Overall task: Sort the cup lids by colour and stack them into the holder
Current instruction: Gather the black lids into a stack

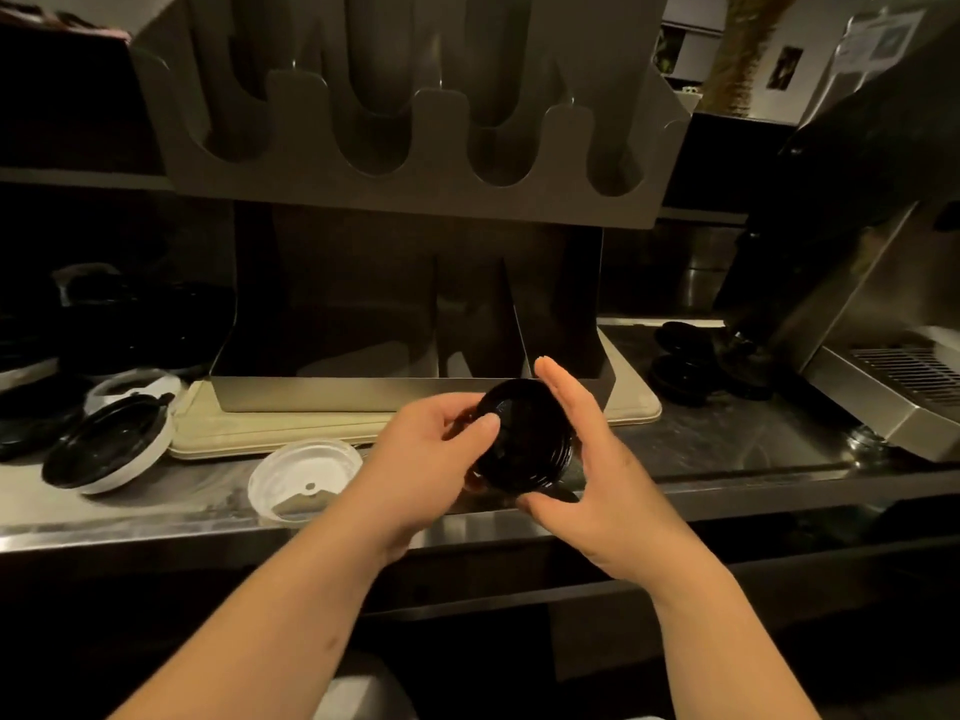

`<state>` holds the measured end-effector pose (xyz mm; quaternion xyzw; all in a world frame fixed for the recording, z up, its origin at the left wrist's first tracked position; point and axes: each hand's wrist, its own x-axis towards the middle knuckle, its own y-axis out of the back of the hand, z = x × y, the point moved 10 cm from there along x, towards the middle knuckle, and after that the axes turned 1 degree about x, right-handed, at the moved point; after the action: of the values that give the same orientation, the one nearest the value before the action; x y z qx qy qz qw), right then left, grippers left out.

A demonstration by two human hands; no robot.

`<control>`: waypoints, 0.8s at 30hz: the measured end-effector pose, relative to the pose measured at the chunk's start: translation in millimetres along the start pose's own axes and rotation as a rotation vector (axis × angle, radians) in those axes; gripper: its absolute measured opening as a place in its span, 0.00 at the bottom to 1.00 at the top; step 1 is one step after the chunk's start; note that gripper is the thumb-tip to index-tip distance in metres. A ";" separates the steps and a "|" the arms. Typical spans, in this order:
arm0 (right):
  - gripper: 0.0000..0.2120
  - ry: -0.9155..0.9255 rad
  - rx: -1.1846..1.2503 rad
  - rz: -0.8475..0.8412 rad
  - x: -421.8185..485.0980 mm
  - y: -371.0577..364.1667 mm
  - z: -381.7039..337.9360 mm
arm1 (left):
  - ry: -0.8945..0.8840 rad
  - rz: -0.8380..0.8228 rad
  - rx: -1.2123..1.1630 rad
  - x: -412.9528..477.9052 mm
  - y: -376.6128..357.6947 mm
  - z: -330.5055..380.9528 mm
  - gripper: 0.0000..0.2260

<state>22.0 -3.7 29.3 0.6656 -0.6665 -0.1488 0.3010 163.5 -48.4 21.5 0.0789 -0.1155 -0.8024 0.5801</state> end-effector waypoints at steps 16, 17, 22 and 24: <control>0.46 -0.260 -0.056 0.245 -3.3 37.3 52.3 | 0.052 0.196 0.064 29.2 -39.1 -12.4 0.16; 0.47 -0.300 -0.124 0.248 -4.1 42.1 57.0 | 0.026 0.218 0.113 30.8 -35.8 -10.5 0.17; 0.50 -0.417 -0.299 0.087 -4.8 40.6 70.1 | -0.086 0.141 0.446 31.6 -63.4 2.4 0.16; 0.50 -0.422 -0.281 -0.001 -7.9 43.4 78.4 | -0.133 0.124 0.492 31.0 -74.9 6.6 0.15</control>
<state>-60.1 -8.9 -7.0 0.5717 -0.6871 -0.3756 0.2447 83.6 -54.7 7.3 0.1575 -0.3496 -0.7167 0.5825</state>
